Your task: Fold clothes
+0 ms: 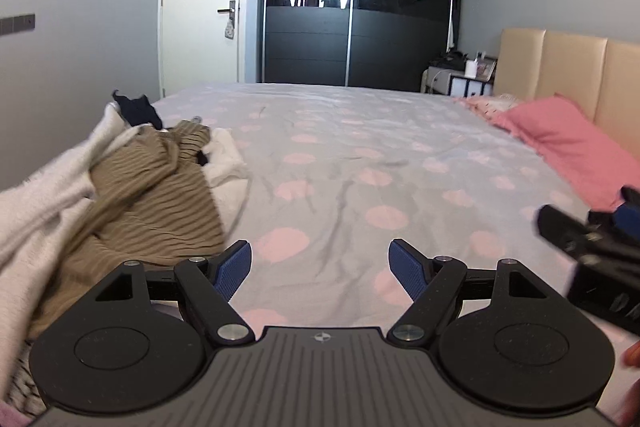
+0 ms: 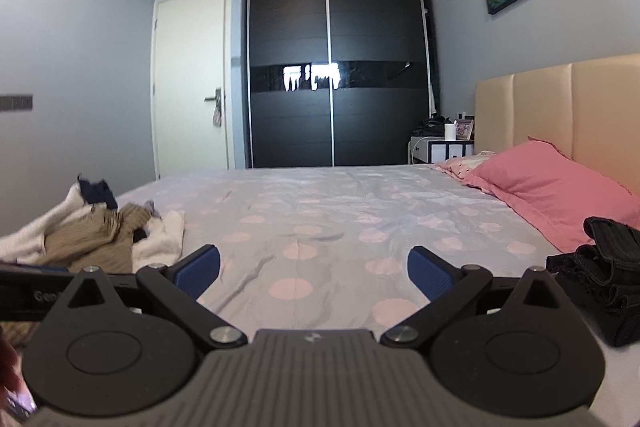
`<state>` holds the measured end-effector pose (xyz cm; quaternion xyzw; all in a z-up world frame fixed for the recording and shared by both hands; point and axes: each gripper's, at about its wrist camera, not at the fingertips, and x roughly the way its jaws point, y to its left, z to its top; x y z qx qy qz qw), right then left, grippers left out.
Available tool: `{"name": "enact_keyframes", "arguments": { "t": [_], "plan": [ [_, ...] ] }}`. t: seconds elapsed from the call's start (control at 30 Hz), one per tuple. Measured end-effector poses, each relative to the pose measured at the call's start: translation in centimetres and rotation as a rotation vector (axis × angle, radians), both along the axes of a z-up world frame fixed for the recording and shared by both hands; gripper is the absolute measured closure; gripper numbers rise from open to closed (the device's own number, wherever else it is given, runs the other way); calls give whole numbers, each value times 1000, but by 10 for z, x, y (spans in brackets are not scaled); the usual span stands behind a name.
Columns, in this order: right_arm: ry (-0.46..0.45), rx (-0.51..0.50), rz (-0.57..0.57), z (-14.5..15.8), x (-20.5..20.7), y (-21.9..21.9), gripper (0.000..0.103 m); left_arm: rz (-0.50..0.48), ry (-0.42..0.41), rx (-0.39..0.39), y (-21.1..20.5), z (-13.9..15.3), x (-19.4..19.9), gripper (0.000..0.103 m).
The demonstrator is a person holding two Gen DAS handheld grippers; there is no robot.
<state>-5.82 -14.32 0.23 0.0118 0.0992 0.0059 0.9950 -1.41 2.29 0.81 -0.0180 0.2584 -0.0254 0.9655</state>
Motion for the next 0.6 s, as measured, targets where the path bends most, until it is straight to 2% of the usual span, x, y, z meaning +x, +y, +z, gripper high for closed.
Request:
{"name": "enact_keyframes", "arguments": {
  "t": [0.13, 0.2, 0.27, 0.4, 0.43, 0.5, 0.57, 0.6],
  "plan": [
    [60, -16, -6, 4, 9, -8, 2, 33, 51, 18, 23, -5, 5, 28],
    [106, 3, 4, 12, 15, -14, 2, 51, 76, 40, 37, -4, 9, 32],
    [154, 20, 24, 22, 22, -19, 2, 59, 102, 104, 51, -2, 16, 42],
    [224, 17, 113, 44, 33, -26, 2, 96, 114, 209, 88, 6, 31, 49],
    [229, -6, 140, 49, 35, -27, 2, 116, 120, 223, 101, 7, 36, 54],
    [220, -87, 179, 56, 38, -27, 2, 168, 134, 243, 128, 9, 47, 55],
    [194, -162, 196, 58, 43, -30, 2, 225, 157, 258, 155, 9, 60, 66],
    [181, -192, 193, 58, 46, -31, 2, 250, 182, 264, 167, 7, 67, 67]
  ]
}}
